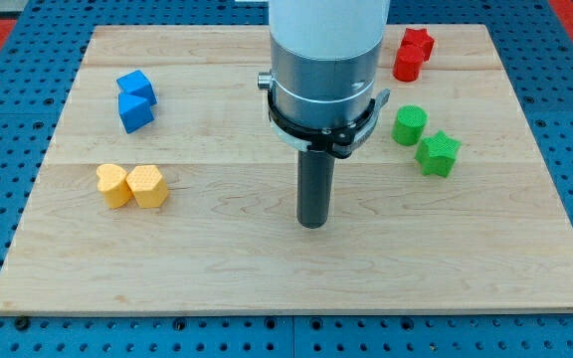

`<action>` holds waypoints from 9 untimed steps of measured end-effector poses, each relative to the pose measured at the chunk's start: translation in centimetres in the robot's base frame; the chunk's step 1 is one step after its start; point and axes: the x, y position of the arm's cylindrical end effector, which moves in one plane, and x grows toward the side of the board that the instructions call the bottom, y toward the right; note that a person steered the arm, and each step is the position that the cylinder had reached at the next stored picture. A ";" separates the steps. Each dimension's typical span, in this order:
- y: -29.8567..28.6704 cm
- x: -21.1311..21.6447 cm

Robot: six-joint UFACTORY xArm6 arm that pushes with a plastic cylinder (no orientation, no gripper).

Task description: Push the blue blocks towards the center of the board

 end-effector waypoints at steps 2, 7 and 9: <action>-0.2 0.3; -4.1 1.7; -26.1 0.4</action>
